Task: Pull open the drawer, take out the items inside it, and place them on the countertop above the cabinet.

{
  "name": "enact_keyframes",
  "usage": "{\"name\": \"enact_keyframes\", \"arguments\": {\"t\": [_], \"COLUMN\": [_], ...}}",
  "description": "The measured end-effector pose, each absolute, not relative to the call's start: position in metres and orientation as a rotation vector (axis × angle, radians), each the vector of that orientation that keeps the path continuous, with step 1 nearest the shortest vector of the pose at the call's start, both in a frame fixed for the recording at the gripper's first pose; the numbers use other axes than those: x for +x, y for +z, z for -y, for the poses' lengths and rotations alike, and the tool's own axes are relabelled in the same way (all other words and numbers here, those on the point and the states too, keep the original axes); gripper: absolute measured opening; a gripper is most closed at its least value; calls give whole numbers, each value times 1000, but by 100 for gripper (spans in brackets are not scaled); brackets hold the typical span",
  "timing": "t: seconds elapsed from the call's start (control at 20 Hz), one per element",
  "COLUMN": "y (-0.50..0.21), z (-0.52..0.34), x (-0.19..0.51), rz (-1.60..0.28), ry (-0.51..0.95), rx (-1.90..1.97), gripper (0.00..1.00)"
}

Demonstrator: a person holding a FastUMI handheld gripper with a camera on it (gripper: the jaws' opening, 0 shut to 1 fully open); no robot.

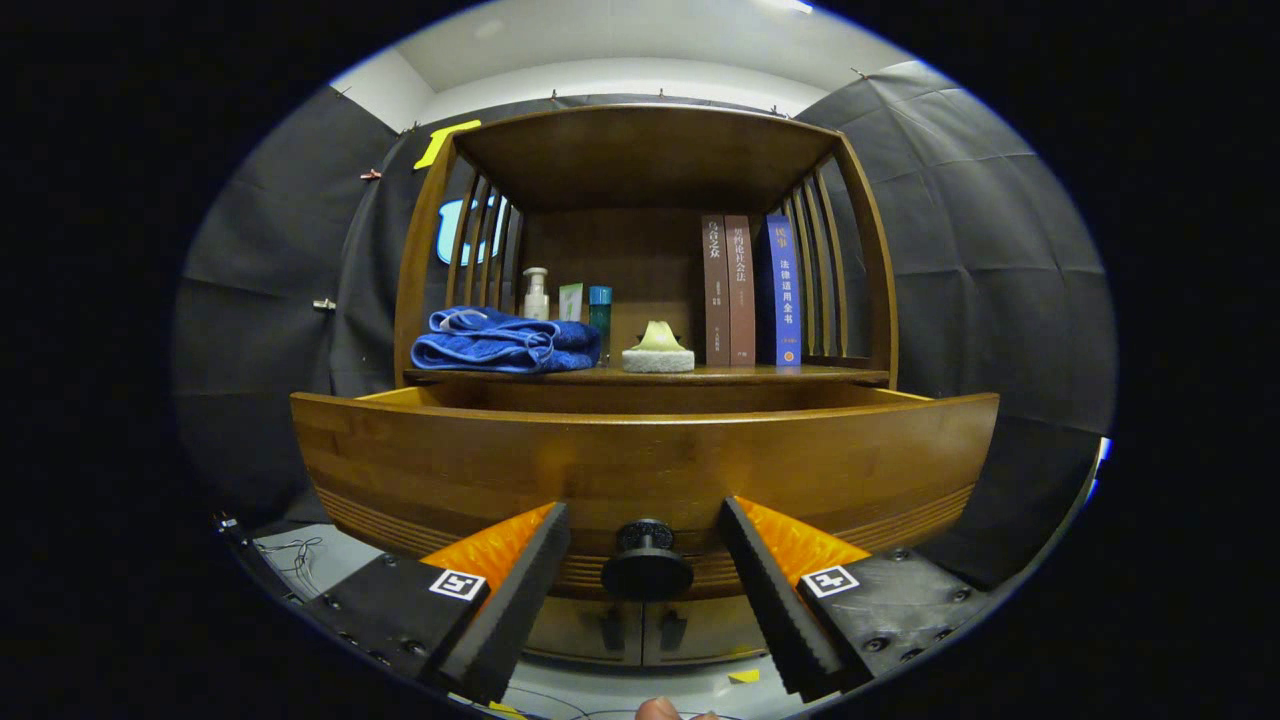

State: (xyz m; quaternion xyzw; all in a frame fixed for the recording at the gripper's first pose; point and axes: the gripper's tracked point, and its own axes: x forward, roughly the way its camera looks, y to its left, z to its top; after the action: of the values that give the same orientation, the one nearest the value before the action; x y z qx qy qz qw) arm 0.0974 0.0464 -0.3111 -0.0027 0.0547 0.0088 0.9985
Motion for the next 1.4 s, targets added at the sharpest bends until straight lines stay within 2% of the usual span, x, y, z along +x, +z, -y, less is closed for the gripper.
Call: {"name": "enact_keyframes", "arguments": {"t": [0.8, 1.4], "y": [-324, -328], "z": [-52, -53], "x": [200, 227], "rz": [-108, -135], "ry": [0, 3], "rx": [-14, -2], "gripper": [99, 100]}}
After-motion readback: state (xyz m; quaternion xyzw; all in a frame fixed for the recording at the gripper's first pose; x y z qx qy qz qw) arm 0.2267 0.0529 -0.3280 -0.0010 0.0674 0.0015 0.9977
